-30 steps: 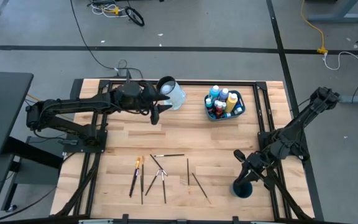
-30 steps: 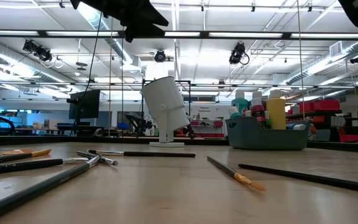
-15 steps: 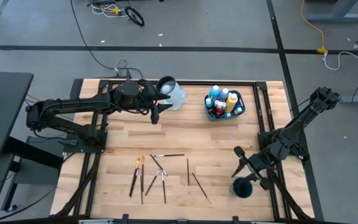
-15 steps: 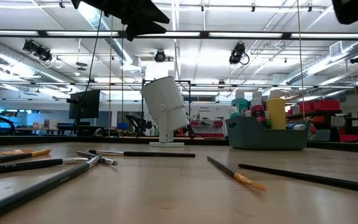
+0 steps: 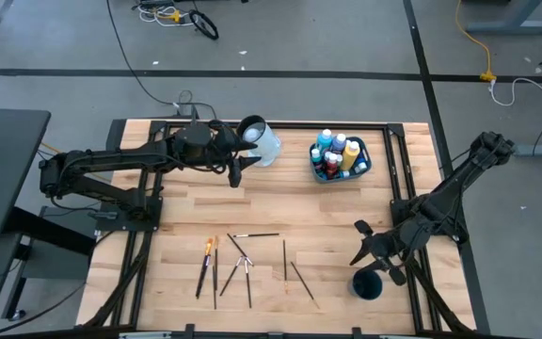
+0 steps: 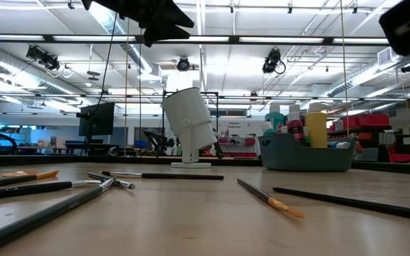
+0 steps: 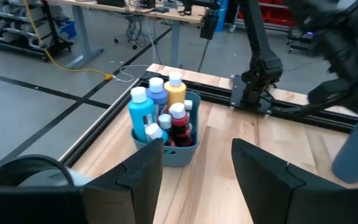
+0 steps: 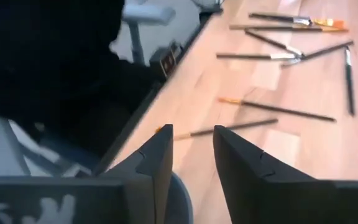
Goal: Pick & Place Paint Supplies
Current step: Move the blue cup to the center of the table
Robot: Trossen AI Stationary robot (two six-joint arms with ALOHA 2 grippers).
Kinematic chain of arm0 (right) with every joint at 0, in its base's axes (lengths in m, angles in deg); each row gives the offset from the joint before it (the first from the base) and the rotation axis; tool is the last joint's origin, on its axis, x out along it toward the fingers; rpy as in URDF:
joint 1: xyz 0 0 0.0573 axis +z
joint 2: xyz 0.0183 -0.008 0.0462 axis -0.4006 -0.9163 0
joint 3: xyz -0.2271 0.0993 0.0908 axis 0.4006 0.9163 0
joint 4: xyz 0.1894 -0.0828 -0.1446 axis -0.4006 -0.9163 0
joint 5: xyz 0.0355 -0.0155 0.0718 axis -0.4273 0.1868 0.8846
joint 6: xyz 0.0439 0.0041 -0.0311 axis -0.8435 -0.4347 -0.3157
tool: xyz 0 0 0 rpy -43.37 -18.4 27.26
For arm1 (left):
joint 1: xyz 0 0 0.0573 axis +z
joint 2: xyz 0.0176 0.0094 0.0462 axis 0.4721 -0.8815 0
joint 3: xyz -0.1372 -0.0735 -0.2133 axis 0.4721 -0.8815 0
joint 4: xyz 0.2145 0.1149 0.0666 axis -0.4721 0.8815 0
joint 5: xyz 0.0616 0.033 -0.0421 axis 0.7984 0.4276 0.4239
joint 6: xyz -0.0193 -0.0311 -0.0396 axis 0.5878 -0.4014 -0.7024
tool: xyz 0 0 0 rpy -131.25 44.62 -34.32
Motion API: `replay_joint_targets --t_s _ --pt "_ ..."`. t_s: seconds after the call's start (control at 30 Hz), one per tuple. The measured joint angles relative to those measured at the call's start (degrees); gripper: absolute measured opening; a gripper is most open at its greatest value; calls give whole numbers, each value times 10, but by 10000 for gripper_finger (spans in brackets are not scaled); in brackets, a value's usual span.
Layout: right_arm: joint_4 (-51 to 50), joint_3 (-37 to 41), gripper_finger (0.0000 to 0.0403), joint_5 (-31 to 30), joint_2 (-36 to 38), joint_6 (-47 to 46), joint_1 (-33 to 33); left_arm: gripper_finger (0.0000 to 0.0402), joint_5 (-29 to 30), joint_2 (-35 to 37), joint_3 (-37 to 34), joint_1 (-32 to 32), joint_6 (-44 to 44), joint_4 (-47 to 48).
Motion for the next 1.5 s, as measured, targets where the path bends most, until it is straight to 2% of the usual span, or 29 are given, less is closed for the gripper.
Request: replay_joint_targets --t_s 0.17,0.27,0.4,0.53,0.83,0.97,1.23,1.33,1.5 --pt "-214 -120 111 2 -13 -1 0 198 38 0 0 0 0 0" --pt "-278 -166 117 -2 -44 -2 0 198 72 0 0 0 0 0" --pt "-309 -174 133 8 -100 -7 0 198 105 0 0 0 1 0" --pt "-329 -174 150 58 -152 -18 0 198 117 0 0 0 25 -1" --pt "-326 -174 163 61 -234 -5 -1 198 92 0 0 0 16 -1" --pt "-328 -174 132 62 -264 8 -1 198 83 0 0 0 18 -6" --pt "-327 -193 13 62 -271 36 -17 198 82 0 0 0 54 -22" --pt "-335 -232 18 20 -270 74 -43 198 82 0 0 0 70 -34" --pt "-334 -302 12 -137 -270 140 -113 198 82 0 0 0 114 -49"
